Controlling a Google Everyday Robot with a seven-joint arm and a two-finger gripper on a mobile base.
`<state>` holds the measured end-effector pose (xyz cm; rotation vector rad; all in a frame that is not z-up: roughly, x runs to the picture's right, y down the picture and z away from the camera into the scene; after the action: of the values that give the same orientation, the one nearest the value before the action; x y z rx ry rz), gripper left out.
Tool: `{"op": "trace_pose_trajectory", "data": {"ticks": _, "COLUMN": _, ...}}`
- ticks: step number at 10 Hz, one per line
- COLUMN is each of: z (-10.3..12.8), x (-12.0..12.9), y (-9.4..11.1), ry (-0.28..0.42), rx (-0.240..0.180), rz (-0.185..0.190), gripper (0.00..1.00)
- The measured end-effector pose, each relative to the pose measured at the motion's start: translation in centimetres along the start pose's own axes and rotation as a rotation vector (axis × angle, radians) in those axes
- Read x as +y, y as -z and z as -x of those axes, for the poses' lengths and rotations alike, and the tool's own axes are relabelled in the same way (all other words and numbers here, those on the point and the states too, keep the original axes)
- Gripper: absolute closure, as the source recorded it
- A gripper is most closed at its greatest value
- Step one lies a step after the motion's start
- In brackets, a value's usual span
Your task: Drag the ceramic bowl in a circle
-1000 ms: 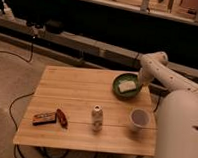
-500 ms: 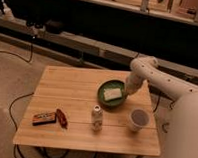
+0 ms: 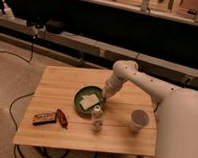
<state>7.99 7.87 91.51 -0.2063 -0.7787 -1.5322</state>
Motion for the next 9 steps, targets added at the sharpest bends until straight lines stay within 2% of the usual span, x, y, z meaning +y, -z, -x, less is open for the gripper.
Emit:
{"op": "trace_pose_trajectory", "data": {"ticks": 1, "z": -1.3, "x": 1.9, "y": -0.1, "ry": -0.012, "rx": 0.016, "rz": 0.022, "gripper": 0.78}}
{"op": "trace_pose_trajectory", "data": {"ticks": 2, "z": -3.1, "x": 3.8, "y": 0.1, "ry": -0.029, "rx": 0.052, "rz": 0.044, "gripper": 0.78}}
{"op": "trace_pose_trajectory", "data": {"ticks": 5, "z": -7.2, "x": 7.4, "y": 1.5, "ry": -0.063, "rx": 0.15, "rz": 0.095, "gripper": 0.78}}
{"op": "trace_pose_trajectory", "data": {"ticks": 7, "z": -8.2, "x": 9.4, "y": 3.2, "ry": -0.093, "rx": 0.194, "rz": 0.13, "gripper": 0.78}}
{"op": "trace_pose_trajectory", "data": {"ticks": 9, "z": -7.2, "x": 11.0, "y": 4.7, "ry": -0.127, "rx": 0.205, "rz": 0.156, "gripper": 0.78}}
